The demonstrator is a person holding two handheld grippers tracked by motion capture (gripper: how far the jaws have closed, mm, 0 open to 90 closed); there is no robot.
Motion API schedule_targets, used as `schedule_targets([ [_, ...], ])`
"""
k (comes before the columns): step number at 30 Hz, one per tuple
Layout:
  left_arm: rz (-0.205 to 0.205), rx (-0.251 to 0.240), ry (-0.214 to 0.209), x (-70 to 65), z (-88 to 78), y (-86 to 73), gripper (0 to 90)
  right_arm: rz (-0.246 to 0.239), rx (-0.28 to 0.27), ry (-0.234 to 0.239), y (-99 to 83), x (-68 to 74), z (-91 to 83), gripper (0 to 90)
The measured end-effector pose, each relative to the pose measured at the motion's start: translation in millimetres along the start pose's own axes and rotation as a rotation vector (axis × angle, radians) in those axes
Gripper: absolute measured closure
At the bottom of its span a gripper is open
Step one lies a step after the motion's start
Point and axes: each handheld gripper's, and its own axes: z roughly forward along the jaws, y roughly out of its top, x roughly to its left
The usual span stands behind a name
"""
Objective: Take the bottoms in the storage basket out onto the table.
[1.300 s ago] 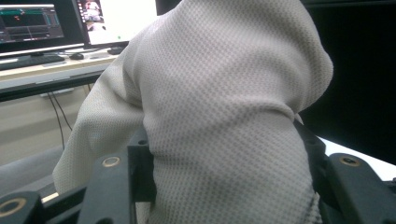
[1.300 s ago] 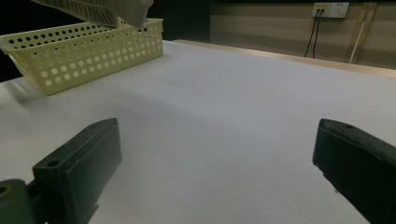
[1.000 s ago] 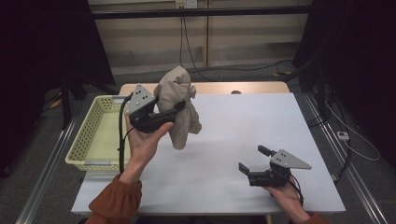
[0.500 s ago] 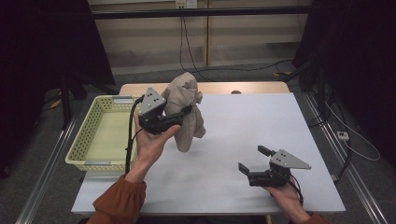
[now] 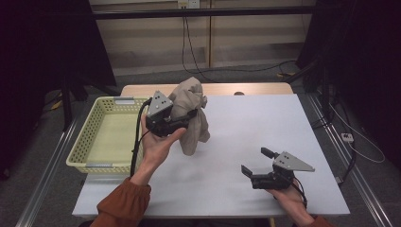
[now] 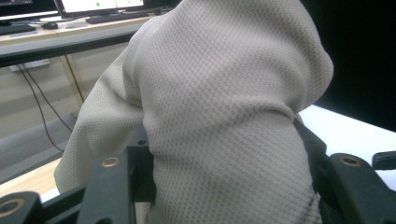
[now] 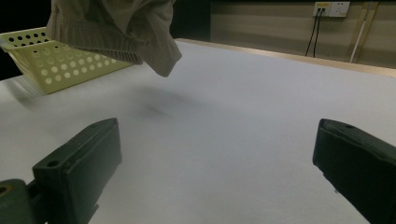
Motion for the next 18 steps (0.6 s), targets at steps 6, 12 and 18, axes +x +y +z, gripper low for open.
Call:
schedule_targets([
  [6,0.002,0.030,0.010,0.7,8.7,-6.9,42.1,0.000,0.000,0.001,0.0,-0.1,0.3,0.9],
  [12,-0.003,0.036,0.012,1.2,14.9,-10.2,42.1,-0.003,-0.001,0.001,0.2,-0.6,0.3,1.0],
  [18,0.006,0.050,0.003,-0.1,21.7,-15.8,42.1,-0.003,0.000,0.001,0.2,-1.3,0.5,1.0],
])
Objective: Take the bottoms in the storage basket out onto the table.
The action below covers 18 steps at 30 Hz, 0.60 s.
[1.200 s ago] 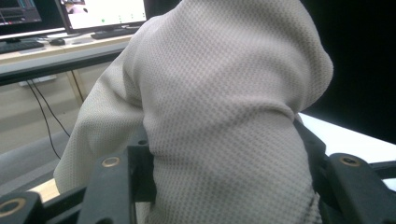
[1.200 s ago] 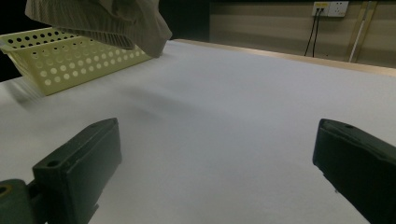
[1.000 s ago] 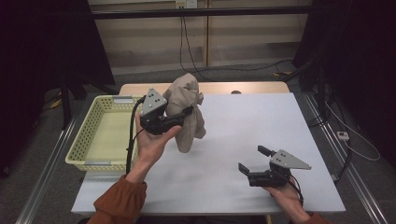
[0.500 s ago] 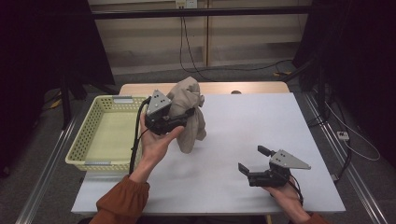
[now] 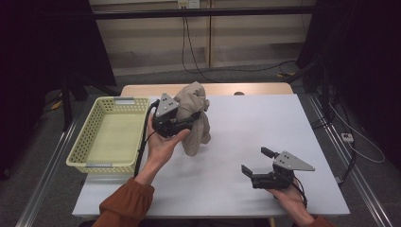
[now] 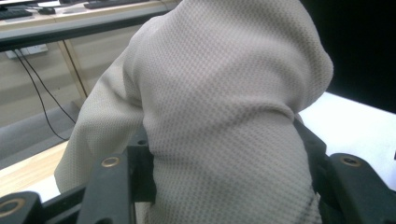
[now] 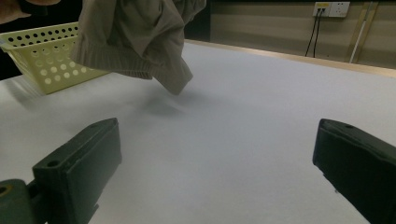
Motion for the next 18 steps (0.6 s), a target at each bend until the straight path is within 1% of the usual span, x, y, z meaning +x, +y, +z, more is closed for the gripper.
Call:
schedule_targets([
  [5,0.001,0.024,0.012,1.1,5.6,-4.8,42.1,0.000,0.000,0.001,0.1,0.2,0.0,1.0],
  [18,0.008,0.044,0.015,0.5,17.5,-9.4,42.0,-0.001,0.001,0.000,0.0,0.3,0.0,1.0],
])
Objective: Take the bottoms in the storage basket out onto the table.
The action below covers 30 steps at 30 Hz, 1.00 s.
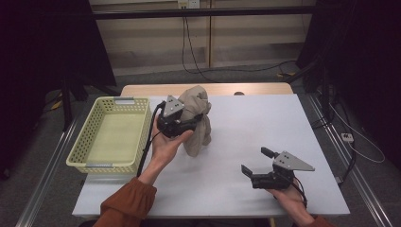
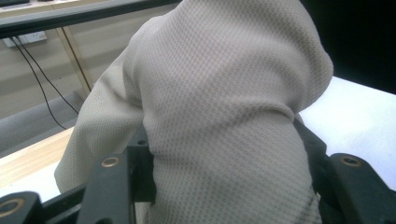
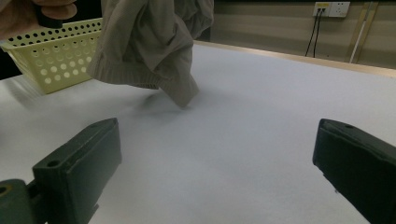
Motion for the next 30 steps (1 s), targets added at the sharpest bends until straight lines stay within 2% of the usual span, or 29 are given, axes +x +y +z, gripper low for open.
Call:
schedule_targets([
  [4,0.005,0.013,-0.001,0.9,6.0,-0.9,42.0,0.007,-0.002,0.000,0.0,0.1,0.2,1.0],
  [8,-0.008,0.015,-0.004,2.6,11.6,-1.9,42.0,0.008,0.000,-0.001,0.0,0.1,0.5,1.0],
  [15,-0.001,0.036,-0.001,1.6,15.0,-7.2,41.9,0.004,-0.001,0.000,-0.1,0.2,0.2,1.0],
  [18,0.000,0.049,-0.006,-0.8,18.2,-9.7,41.8,0.004,-0.001,0.001,0.0,0.4,0.0,1.0],
  [23,0.026,0.092,-0.013,-3.5,24.6,-15.3,41.4,0.003,-0.001,0.001,0.0,0.4,0.1,1.0],
  [30,0.030,0.126,-0.010,-3.0,29.8,-20.3,41.0,-0.001,-0.001,0.003,0.0,0.2,-0.4,1.0],
])
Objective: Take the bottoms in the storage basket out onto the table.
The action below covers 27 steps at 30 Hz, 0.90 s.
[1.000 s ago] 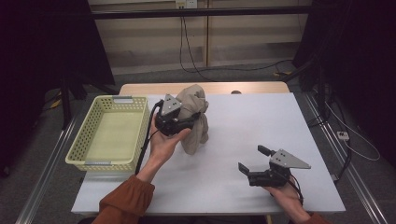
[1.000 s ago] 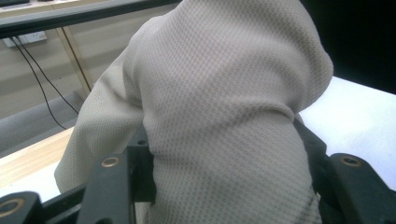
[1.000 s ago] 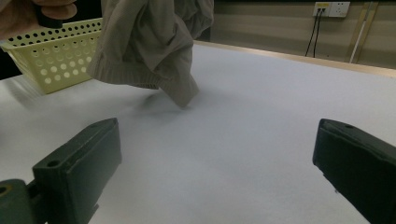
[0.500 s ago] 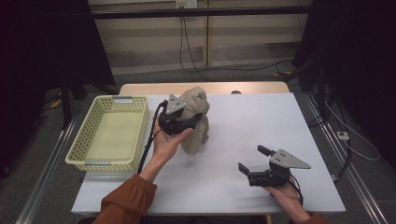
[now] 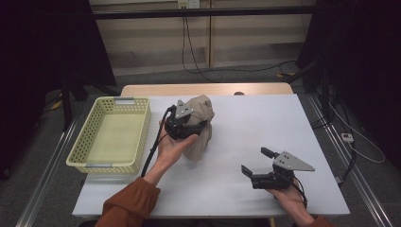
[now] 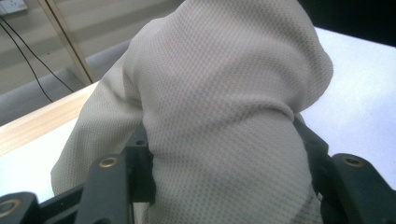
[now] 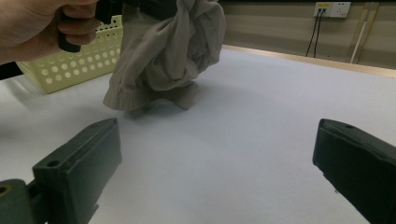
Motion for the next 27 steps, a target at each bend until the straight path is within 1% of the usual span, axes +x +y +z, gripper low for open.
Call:
schedule_targets([
  [5,0.008,0.023,-0.001,-0.2,3.7,-3.3,40.7,0.000,0.000,0.001,0.0,0.3,0.1,1.0],
  [12,0.003,0.047,0.001,0.8,9.1,-7.1,40.0,0.000,0.000,0.001,0.0,0.3,0.0,1.0],
  [16,-0.001,0.078,-0.002,0.7,13.9,-11.1,39.7,0.001,0.000,0.001,0.0,0.3,0.0,1.0],
  [17,0.005,0.088,0.000,0.3,15.1,-12.2,39.8,0.001,0.000,0.002,0.0,0.3,0.0,1.0],
  [23,0.011,0.126,-0.018,-1.5,19.9,-15.7,39.1,0.001,0.000,0.004,0.0,0.6,0.2,1.0],
  [27,0.024,0.143,-0.001,-3.9,24.7,-19.3,39.0,0.000,0.000,0.004,0.0,0.8,0.3,1.0],
])
